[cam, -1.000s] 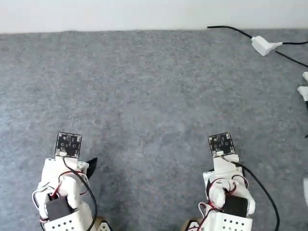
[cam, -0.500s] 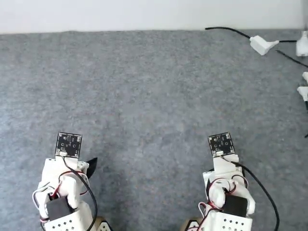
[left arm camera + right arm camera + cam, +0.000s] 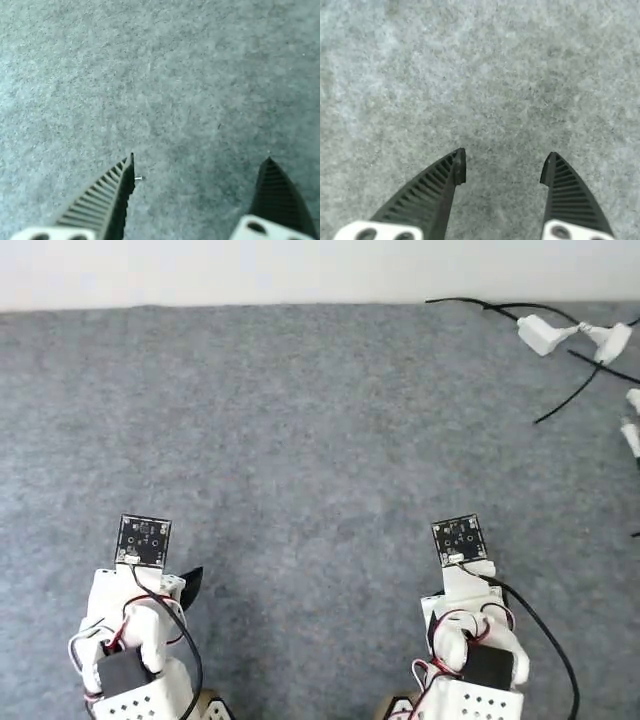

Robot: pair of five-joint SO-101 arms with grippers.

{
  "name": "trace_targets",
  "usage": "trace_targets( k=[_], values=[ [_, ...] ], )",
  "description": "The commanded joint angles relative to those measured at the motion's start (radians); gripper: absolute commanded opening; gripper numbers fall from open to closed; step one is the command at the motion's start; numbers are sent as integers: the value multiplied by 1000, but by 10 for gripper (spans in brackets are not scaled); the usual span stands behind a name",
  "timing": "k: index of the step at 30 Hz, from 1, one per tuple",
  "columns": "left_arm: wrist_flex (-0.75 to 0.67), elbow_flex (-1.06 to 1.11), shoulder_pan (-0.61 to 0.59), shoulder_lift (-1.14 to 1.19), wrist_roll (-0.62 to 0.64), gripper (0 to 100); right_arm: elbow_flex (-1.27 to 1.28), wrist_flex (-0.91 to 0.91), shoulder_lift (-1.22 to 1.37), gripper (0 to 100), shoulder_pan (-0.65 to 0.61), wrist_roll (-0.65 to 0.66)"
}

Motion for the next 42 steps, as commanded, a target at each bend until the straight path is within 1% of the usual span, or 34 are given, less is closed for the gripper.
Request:
trace_targets(
  k=[1,42],
  values=[
    [-25,-12,5,-18,-8,372,17,7,-12,243,-7,11],
    [-25,-12,5,-18,-8,372,17,7,-12,243,-7,11]
  ],
)
